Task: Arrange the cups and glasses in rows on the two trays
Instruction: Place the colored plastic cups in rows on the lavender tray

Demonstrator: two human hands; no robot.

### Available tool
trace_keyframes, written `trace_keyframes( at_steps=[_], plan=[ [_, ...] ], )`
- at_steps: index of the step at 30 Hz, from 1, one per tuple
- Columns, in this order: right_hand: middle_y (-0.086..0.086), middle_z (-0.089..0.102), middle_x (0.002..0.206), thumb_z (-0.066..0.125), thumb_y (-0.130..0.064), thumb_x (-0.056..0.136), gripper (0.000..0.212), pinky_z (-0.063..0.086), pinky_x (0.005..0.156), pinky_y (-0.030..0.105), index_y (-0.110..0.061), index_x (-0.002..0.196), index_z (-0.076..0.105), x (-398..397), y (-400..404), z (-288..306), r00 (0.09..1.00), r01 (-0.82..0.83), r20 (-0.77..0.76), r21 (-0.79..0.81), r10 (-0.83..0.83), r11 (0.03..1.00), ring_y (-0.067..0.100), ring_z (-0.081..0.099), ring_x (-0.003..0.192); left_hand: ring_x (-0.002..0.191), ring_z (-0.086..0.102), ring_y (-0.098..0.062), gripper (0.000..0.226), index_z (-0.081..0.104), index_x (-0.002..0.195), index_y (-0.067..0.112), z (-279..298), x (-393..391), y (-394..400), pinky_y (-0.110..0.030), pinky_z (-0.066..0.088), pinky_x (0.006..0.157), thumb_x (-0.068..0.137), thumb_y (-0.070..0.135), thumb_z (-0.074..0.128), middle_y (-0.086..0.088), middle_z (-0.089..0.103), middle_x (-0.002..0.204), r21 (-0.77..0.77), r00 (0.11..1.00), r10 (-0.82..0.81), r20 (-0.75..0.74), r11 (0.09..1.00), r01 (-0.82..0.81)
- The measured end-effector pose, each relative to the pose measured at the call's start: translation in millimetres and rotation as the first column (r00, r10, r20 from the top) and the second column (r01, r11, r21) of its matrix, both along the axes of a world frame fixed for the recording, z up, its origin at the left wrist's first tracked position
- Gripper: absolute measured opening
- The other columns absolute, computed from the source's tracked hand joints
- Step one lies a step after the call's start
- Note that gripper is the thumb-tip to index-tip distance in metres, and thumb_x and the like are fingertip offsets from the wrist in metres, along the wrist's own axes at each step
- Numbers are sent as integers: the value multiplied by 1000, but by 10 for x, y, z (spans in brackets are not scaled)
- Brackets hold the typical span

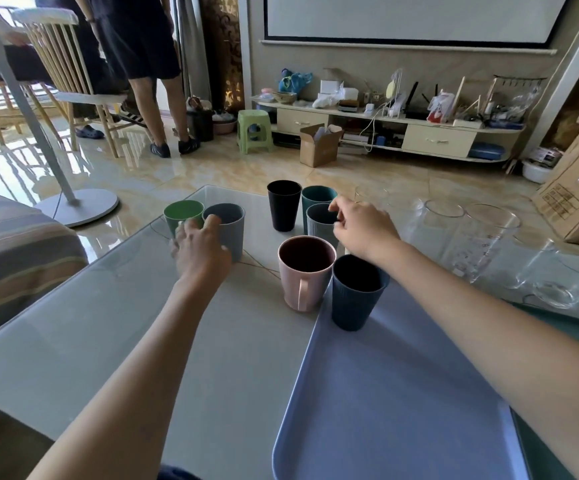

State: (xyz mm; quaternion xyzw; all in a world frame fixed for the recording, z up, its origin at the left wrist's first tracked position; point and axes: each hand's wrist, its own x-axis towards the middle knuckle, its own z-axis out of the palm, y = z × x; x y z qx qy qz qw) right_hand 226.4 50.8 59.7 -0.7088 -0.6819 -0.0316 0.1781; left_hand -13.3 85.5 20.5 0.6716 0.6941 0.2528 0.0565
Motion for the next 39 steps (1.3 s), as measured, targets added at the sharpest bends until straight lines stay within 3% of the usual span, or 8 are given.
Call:
trace_keyframes(
  at_steps=[6, 10, 16, 19, 23, 27, 35, 39],
  plan=[
    [5, 61, 118, 52, -23, 89, 22, 34, 94, 38, -21, 110, 56, -124, 356, -49, 977, 40, 212, -146, -8, 989, 27, 53, 113, 146, -2, -35, 66, 24, 146, 37, -200, -154, 388, -64, -6, 112, 90, 19, 56, -21, 9, 157, -105, 970, -66, -235, 994, 42],
    [6, 62, 116, 52, -20, 90, 19, 34, 92, 38, -21, 109, 53, -165, 475, -93, 960, 80, 278, -147, -36, 986, 26, 56, 110, 133, 27, -37, 35, 54, 124, 26, -174, -170, 602, -69, 15, 108, 89, 21, 57, -18, 37, 137, -39, 970, -62, -235, 998, 54],
    [5, 62, 115, 53, -16, 91, 21, 30, 81, 33, -23, 108, 63, -124, 599, -159, 981, 117, 177, -241, -75, 963, 27, 57, 109, 116, 43, -39, 31, 52, 122, 18, -243, -202, 675, -53, 38, 91, 91, 18, 57, -20, 52, 122, -2, 969, -75, -235, 997, 77],
    [7, 62, 117, 53, -15, 92, 22, 35, 82, 33, -22, 110, 64, -122, 598, -158, 989, 108, 122, -231, -81, 967, 29, 57, 109, 102, 52, -40, 28, 56, 116, 12, -271, -271, 665, -43, 43, 71, 89, 7, 56, -19, 59, 111, 110, 967, -105, -233, 985, 133],
    [9, 64, 114, 45, -6, 94, 31, 38, 80, 34, -22, 114, 62, -147, 501, -144, 996, 60, 81, -131, -49, 990, 31, 58, 104, 92, 56, -39, 21, 65, 98, 7, -268, -282, 640, -37, 39, 61, 84, -2, 52, -16, 66, 100, 184, 977, -130, -170, 970, 161],
    [11, 64, 102, 40, 1, 91, 28, 34, 73, 33, -19, 95, 58, -173, 383, -88, 998, -20, 59, 56, 17, 998, 34, 59, 93, 85, 56, -37, 22, 64, 75, 6, -157, -267, 568, -38, 46, 59, 73, -9, 49, -15, 67, 85, 200, 986, -145, -84, 967, 160],
    [13, 62, 99, 41, 4, 90, 27, 34, 63, 32, -11, 108, 56, -146, -100, 124, 995, -83, -28, 344, 98, 935, 34, 59, 86, 98, 53, -33, 13, 65, 86, 8, 172, -190, -65, -35, 38, 69, 75, 9, 58, -13, 66, 94, 277, 997, -40, -72, 959, 59],
    [10, 64, 106, 47, 5, 89, 33, 47, 68, 35, -11, 115, 58, -84, -540, 278, 983, -117, -85, 401, 164, 908, 29, 61, 93, 99, 53, -32, 13, 66, 85, 10, 368, -3, -623, -33, 33, 71, 74, 9, 59, -11, 66, 95, 318, 998, -55, 10, 947, 49]
  ],
)
